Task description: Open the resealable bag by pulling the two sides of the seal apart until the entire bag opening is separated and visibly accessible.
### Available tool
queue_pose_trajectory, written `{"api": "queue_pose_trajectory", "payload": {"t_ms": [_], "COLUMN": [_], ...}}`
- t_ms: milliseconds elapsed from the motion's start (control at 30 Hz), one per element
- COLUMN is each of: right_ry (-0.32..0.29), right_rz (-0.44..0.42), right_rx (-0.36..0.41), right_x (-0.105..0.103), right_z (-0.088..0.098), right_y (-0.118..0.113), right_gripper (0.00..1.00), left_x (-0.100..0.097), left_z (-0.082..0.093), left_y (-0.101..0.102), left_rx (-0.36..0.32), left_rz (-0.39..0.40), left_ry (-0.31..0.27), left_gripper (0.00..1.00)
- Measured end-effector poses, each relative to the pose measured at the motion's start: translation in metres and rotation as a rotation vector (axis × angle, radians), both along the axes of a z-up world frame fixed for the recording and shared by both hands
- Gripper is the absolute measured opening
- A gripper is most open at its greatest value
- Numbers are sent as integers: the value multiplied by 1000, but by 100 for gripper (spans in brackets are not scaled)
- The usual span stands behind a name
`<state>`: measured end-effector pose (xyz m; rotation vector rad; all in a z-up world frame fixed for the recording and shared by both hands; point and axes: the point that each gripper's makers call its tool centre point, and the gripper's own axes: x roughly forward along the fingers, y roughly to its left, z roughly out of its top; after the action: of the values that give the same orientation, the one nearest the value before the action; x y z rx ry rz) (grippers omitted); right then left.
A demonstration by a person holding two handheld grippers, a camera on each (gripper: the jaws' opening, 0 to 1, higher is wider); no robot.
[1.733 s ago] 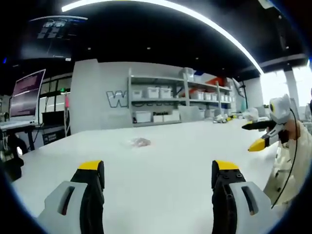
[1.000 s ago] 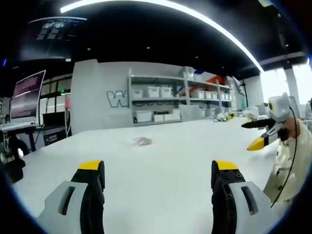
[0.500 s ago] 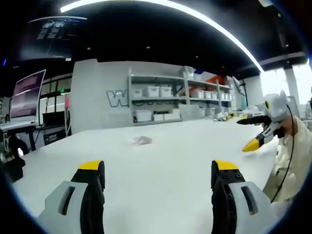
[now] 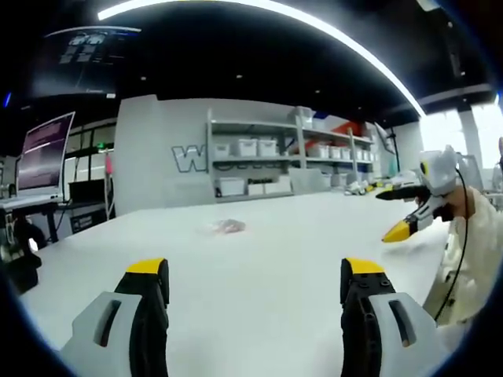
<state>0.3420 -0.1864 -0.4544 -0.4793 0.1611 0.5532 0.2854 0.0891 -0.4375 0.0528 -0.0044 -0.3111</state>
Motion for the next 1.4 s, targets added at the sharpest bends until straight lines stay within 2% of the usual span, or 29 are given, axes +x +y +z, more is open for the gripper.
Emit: {"api": "queue_pose_trajectory", "payload": {"t_ms": [67, 233, 800, 900, 1133, 1400], "right_ry": [3, -8, -12, -23, -81, -100], "right_rz": [0, -14, -52, -53, -60, -44], "right_rx": [13, 103, 154, 133, 32, -9], "right_x": [1, 8, 24, 27, 33, 41], "right_z": [0, 6, 4, 5, 9, 12], "right_y": [2, 4, 13, 15, 18, 26], "right_gripper": [92, 91, 88, 88, 88, 87], "left_x": [-1, -2, -3, -3, -3, -3], "left_z": [1, 2, 1, 1, 2, 4], "left_y": [1, 2, 3, 4, 2, 4], "left_rx": [-3, -3, -6, -6, 1, 1], "left_rz": [2, 3, 5, 7, 4, 7], "left_ry": [-3, -6, -5, -6, -6, -11], "left_gripper": [89, 89, 89, 89, 89, 89]}}
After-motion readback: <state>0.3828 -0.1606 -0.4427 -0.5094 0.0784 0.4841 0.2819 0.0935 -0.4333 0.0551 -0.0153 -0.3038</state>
